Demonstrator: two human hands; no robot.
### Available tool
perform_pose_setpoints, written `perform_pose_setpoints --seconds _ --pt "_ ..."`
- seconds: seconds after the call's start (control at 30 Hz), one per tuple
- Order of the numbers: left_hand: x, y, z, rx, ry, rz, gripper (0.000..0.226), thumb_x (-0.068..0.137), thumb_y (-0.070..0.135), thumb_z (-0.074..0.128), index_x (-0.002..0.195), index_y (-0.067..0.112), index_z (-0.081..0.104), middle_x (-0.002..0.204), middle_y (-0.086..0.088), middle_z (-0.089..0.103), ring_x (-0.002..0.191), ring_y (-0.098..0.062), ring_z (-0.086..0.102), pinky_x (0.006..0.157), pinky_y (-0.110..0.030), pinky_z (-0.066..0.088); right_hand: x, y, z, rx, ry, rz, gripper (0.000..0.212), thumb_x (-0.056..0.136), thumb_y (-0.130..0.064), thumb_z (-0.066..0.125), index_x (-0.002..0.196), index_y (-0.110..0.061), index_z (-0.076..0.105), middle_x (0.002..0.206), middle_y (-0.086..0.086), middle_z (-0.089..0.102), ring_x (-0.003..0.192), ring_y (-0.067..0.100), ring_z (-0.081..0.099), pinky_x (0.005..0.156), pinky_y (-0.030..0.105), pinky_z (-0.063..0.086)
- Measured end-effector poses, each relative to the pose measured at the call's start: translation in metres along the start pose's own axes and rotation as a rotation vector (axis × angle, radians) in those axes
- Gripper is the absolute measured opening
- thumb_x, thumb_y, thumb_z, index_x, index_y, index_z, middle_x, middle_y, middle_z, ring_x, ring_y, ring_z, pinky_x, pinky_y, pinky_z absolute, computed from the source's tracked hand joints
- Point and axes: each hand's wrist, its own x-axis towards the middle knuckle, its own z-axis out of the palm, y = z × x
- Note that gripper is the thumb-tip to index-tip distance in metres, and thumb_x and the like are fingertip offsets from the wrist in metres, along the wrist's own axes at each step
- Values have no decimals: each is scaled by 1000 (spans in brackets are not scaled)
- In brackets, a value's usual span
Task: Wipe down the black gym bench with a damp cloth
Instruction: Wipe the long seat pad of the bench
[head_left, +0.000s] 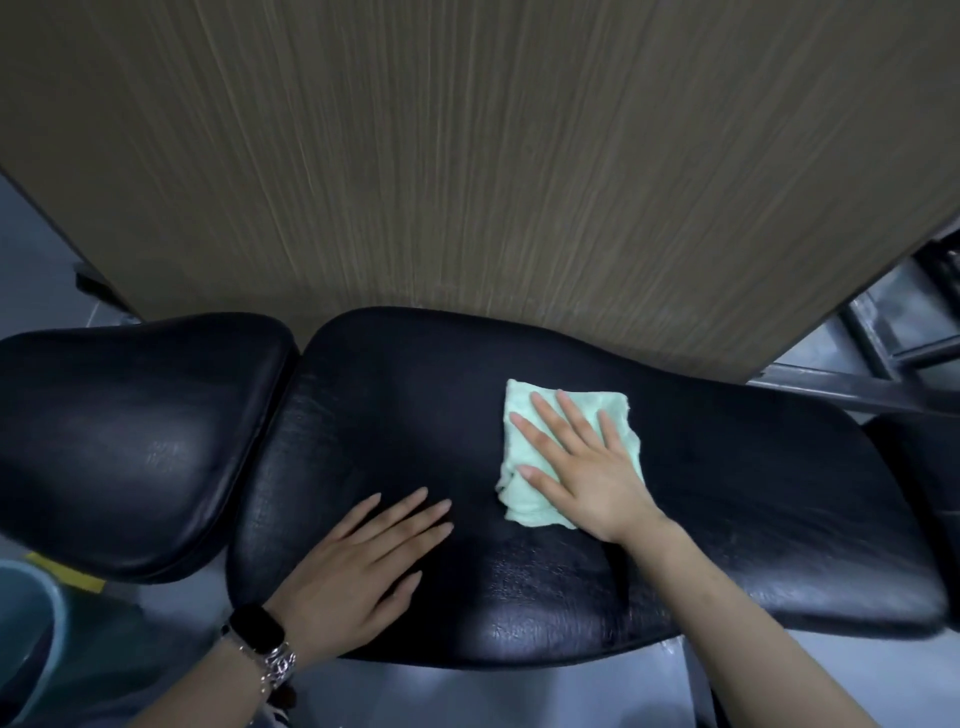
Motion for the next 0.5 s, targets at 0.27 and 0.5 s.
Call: perform_pose_setpoints --seconds 0.27,0.5 --pt "1 2 -3 -16 0 -7 50 100 40 18 142 23 41 153 10 28 142 -13 22 110 -39 20 -50 65 -6 8 15 119 73 76 -79 -16 143 -51 -5 154 -25 -16 141 1 -25 114 38 -13" --pt "15 10 0 -23 18 -12 51 93 38 39 142 22 40 153 10 28 143 -12 19 110 -41 17 -40 45 -3 1 15 190 76 68 -79 -24 140 -53 -16 155 -22 -20 140 5 -29 114 43 -12"
